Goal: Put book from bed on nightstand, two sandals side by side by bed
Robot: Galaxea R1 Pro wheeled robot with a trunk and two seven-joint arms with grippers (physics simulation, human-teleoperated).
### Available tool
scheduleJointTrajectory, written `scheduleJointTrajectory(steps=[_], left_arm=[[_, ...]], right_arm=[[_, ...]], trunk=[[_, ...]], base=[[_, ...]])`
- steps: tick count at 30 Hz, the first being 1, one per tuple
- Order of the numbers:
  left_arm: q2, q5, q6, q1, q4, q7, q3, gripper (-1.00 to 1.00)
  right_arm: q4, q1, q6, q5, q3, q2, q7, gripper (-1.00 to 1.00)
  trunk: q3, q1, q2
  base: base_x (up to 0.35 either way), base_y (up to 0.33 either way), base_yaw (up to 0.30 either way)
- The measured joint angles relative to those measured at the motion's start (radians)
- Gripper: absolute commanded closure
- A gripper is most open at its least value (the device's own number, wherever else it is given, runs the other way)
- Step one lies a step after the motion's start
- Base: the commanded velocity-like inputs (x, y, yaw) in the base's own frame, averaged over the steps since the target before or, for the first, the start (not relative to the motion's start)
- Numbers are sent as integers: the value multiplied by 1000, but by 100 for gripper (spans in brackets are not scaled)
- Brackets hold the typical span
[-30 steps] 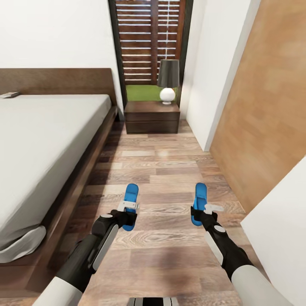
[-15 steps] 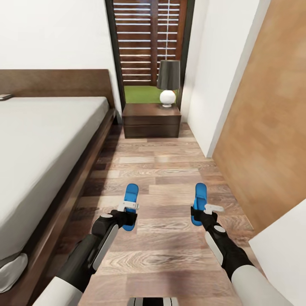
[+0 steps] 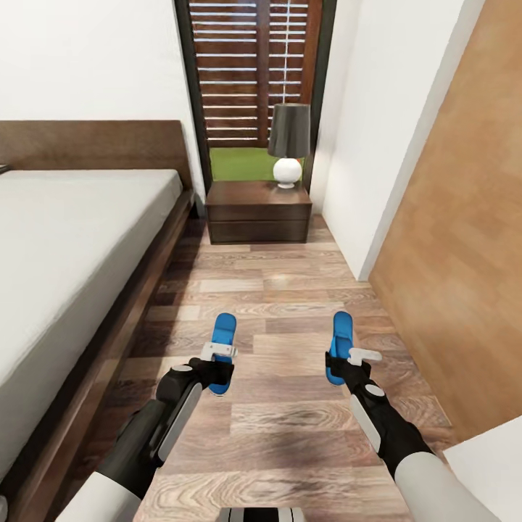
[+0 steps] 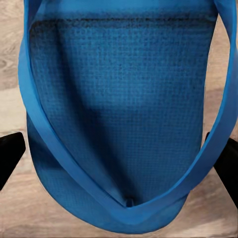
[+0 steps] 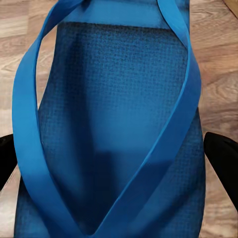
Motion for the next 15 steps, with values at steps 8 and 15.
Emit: scheduleJointTrajectory(steps=[8,15], left_arm=[[0,0,0,0,0,0,0,100],[0,0,0,0,0,0,0,100]], right_arm=[[-1,0,0,0,0,0,0,100],[0,0,0,0,0,0,0,100]], trunk=[[0,0,0],[0,0,0]], base=[[332,0,0],[332,-29,0]])
